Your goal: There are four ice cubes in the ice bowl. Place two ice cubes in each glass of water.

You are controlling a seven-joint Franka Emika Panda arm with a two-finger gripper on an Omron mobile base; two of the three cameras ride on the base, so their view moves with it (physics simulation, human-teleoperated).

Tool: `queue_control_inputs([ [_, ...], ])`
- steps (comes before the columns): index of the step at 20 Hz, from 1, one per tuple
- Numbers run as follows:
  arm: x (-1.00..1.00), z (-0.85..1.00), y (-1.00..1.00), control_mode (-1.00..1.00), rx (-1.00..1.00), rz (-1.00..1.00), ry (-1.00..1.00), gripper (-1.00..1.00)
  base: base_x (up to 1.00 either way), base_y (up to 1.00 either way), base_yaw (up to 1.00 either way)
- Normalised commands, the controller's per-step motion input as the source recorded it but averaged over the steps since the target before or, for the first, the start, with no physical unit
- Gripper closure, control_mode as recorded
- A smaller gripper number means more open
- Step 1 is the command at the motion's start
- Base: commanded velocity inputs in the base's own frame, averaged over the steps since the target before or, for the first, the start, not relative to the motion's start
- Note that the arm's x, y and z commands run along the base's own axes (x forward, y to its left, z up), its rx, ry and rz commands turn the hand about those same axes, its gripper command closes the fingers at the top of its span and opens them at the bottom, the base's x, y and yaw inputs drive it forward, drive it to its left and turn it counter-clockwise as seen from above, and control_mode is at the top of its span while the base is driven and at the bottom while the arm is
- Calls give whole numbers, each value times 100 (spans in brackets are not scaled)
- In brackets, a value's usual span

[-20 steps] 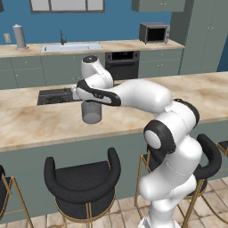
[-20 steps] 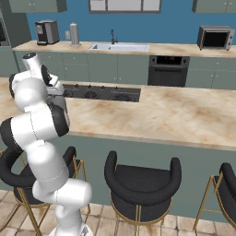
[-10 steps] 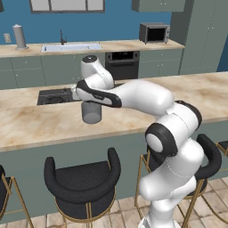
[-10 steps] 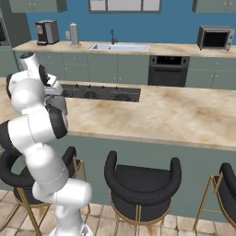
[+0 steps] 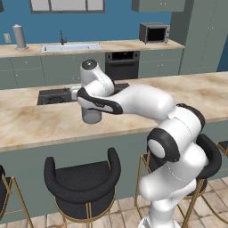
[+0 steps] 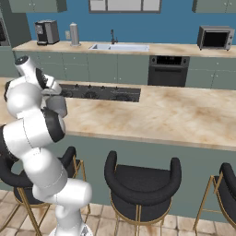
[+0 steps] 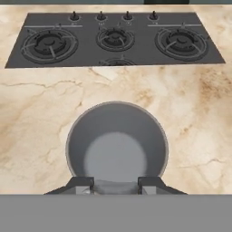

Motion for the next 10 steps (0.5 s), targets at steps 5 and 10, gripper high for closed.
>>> queue_control_inputs([
  [5,0,0,0,-100,0,0,0,100,0,0,0],
  [10,19,0,0,-100,0,0,1,-100,0,0,0],
])
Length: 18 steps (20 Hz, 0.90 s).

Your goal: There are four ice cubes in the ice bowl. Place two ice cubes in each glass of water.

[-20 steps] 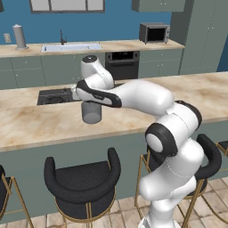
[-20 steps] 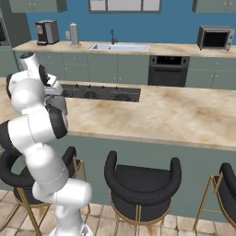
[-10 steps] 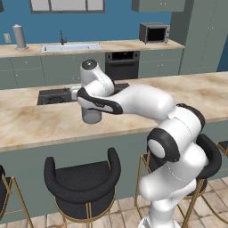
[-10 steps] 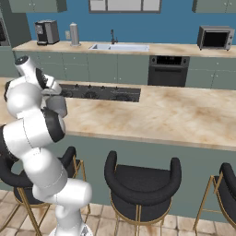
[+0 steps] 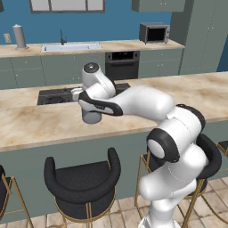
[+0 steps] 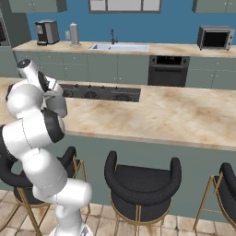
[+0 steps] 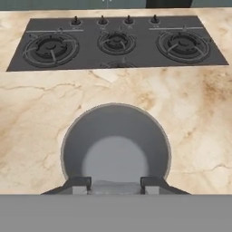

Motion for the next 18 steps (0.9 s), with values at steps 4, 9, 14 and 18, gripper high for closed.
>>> queue_control_inputs([
  [4,19,0,0,-100,0,0,2,-100,0,0,0],
  [9,-3,15,0,-100,0,0,2,-100,0,0,0],
  [14,-39,92,0,-100,1,0,-6,-100,0,0,0],
  [18,-21,62,-1,-100,0,0,0,-100,0,0,0],
])
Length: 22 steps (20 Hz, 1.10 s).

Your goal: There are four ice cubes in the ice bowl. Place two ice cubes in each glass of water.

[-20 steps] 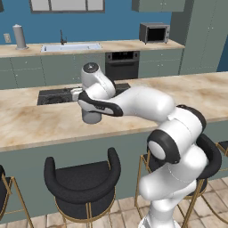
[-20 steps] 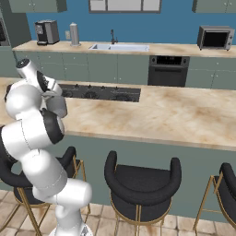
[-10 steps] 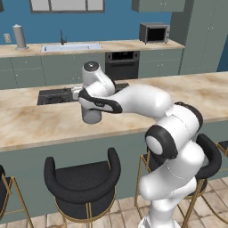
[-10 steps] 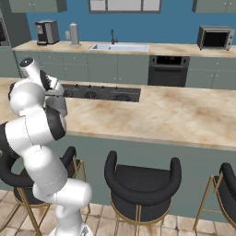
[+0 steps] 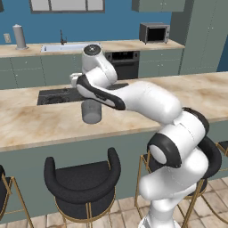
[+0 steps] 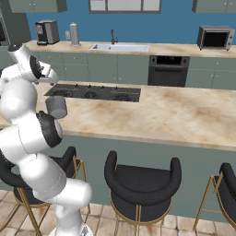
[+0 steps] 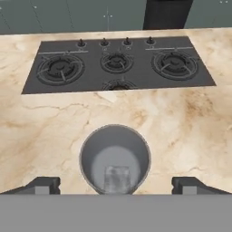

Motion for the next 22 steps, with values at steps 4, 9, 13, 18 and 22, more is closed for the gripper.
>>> queue_control_inputs([
  [4,-97,25,-33,-100,0,-2,0,-100,0,0,0],
  [9,-100,10,-40,-100,0,0,-12,-100,0,0,0],
  [13,-9,0,0,-100,1,0,-3,-100,0,0,0],
  [18,-24,0,1,-100,0,0,-14,-100,0,0,0],
  [22,0,0,0,-100,0,0,0,-100,0,0,0],
])
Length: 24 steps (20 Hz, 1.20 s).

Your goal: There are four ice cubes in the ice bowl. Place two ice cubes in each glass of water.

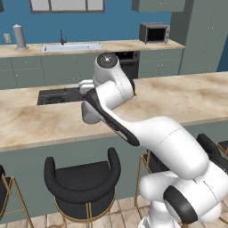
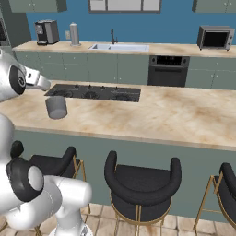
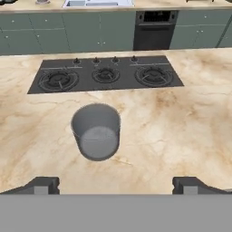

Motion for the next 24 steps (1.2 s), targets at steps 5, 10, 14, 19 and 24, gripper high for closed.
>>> queue_control_inputs([
  [5,-19,0,0,-100,0,0,-2,-100,0,0,0],
  [10,-24,1,10,100,0,2,-1,-100,-29,21,5],
  [14,0,0,0,100,0,0,0,-100,-73,90,11],
  [19,0,0,0,100,0,0,0,-100,-40,100,5],
  [24,0,0,0,100,0,0,0,-100,0,100,0],
])
